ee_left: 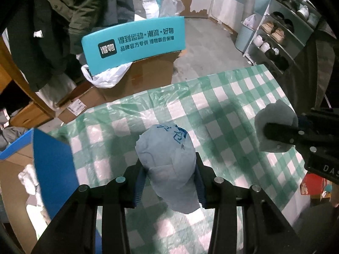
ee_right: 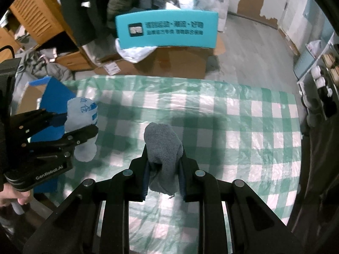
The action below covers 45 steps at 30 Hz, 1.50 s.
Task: Organize soft objects
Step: 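Carry the white-and-blue sock with the left tool while the right tool carries the grey sock to the box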
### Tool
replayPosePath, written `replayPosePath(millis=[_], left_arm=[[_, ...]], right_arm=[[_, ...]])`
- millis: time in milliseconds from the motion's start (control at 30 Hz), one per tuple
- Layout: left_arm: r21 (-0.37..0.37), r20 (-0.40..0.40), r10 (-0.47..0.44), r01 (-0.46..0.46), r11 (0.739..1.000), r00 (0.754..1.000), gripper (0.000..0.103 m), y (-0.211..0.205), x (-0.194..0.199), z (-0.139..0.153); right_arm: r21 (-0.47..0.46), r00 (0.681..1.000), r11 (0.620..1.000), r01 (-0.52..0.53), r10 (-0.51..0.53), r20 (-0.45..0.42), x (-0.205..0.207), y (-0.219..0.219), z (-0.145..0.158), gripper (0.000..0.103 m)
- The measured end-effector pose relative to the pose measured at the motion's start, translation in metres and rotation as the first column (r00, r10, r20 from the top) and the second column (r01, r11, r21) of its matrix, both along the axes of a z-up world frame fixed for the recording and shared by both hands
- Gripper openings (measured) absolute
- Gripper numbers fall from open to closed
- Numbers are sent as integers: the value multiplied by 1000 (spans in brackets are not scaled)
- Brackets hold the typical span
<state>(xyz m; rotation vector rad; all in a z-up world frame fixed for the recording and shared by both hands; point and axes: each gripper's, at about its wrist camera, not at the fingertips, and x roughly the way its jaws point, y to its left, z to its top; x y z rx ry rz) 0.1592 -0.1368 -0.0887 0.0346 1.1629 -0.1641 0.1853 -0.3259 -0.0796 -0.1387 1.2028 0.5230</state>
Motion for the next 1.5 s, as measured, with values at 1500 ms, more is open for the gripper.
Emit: replayPosePath(millis=[1500], left_arm=[[7, 96, 121, -123, 992, 988, 41, 146, -138, 71]], right_arm=[[68, 943, 942, -330, 326, 62, -108, 154, 51, 20]])
